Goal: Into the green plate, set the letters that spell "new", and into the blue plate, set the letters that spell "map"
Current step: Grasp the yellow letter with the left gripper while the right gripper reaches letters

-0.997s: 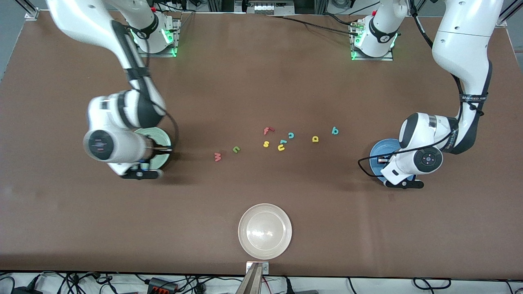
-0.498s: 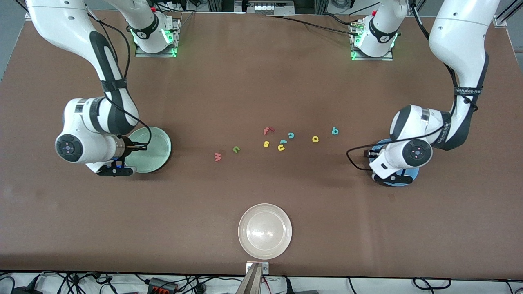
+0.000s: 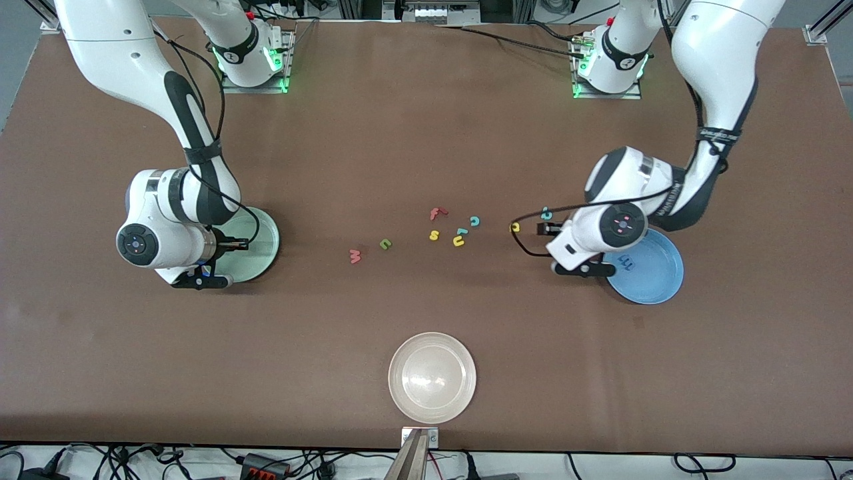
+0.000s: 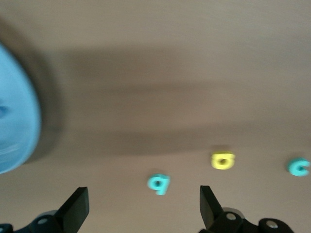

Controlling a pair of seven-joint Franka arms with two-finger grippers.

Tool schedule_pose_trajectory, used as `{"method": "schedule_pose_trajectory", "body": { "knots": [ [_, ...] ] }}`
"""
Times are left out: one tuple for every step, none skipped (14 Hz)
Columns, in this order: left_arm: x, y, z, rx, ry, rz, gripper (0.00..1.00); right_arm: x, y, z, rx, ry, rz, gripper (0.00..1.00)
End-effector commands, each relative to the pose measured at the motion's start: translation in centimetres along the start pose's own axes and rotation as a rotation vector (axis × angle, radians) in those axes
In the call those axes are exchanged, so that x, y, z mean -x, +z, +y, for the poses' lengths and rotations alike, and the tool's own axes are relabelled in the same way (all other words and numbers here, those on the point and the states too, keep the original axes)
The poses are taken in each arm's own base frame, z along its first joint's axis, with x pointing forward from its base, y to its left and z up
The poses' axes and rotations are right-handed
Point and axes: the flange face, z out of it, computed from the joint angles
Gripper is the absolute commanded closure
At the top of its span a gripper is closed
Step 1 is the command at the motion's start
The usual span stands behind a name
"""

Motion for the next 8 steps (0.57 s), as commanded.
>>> {"method": "schedule_pose_trajectory", "body": {
  "knots": [
    [1.6,3.1,2.4,0.048,0.042,0.049,0.00,0.0,-1.7,-0.5,0.006,-0.007,0.028,0.00],
    [2.2,4.3,3.4,0.056,0.063,0.073,0.00,0.0,-3.3,-1.3,0.003,-0.020,0.056,0.00],
    [2.5,5.2,3.8,0.069,0.071,0.099,0.00,0.0,-4.5,-2.6,0.000,-0.042,0.077,0.00],
    [2.6,6.3,4.1,0.086,0.076,0.115,0.00,0.1,-5.5,-4.7,0.006,-0.079,0.094,0.00],
    [2.5,7.0,4.6,0.100,0.088,0.135,0.02,0.2,-6.5,-6.3,0.006,-0.097,0.114,0.00],
    [2.7,7.9,5.3,0.103,0.099,0.130,0.10,0.5,-6.9,-8.3,0.003,-0.117,0.123,0.00],
    [2.8,8.5,5.7,0.105,0.104,0.125,0.18,0.7,-7.1,-10.8,0.006,-0.151,0.139,0.00],
    [2.7,8.6,5.7,0.107,0.104,0.128,0.29,0.9,-7.6,-12.8,0.007,-0.179,0.154,0.08]
  ]
}}
